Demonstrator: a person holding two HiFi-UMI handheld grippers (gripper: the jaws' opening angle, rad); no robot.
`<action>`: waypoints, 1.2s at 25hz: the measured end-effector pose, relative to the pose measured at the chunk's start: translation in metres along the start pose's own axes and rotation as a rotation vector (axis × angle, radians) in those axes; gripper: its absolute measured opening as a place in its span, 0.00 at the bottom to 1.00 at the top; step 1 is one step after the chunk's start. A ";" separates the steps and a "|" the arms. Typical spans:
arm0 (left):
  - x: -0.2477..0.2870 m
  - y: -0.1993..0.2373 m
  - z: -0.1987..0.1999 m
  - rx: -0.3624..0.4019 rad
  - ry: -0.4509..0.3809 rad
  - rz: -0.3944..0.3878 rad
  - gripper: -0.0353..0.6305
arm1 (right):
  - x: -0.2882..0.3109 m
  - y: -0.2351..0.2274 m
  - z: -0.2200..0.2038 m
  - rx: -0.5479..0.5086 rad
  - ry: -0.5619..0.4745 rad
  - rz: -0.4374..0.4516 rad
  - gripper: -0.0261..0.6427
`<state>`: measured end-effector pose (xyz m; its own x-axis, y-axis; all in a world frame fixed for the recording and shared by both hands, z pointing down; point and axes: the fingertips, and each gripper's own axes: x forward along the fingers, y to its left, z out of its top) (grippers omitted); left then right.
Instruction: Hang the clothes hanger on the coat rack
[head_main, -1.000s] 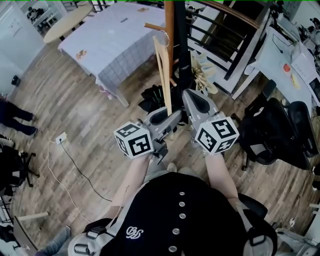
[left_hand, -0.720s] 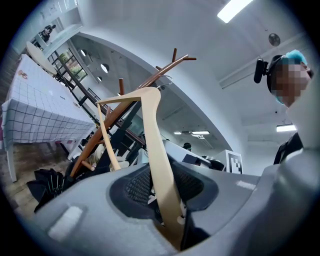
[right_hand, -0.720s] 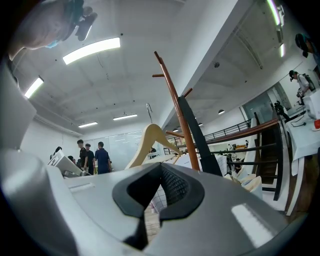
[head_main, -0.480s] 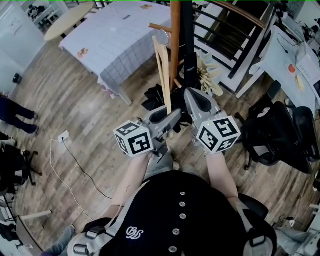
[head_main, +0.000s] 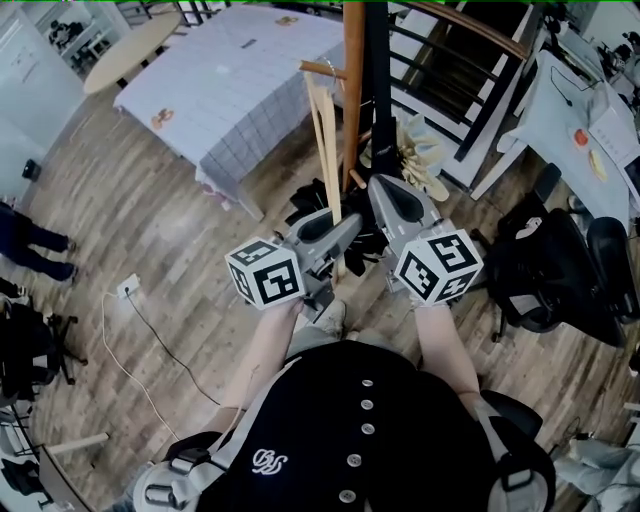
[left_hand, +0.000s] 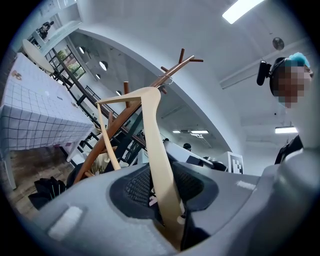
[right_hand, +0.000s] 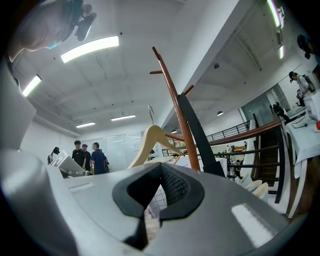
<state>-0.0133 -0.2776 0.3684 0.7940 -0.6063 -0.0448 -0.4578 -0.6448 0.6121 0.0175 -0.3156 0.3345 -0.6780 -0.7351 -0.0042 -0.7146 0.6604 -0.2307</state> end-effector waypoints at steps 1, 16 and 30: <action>0.001 0.001 0.002 0.005 0.002 -0.003 0.24 | 0.002 -0.001 0.002 0.002 -0.007 -0.002 0.04; 0.011 0.025 0.020 0.051 0.043 -0.018 0.24 | 0.024 -0.015 0.001 -0.018 0.014 -0.028 0.04; 0.020 0.071 0.020 -0.017 0.064 0.019 0.24 | 0.046 -0.025 -0.007 -0.009 0.030 -0.046 0.04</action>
<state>-0.0380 -0.3444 0.3949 0.8096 -0.5867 0.0170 -0.4663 -0.6254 0.6256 0.0027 -0.3651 0.3469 -0.6494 -0.7597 0.0353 -0.7463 0.6277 -0.2215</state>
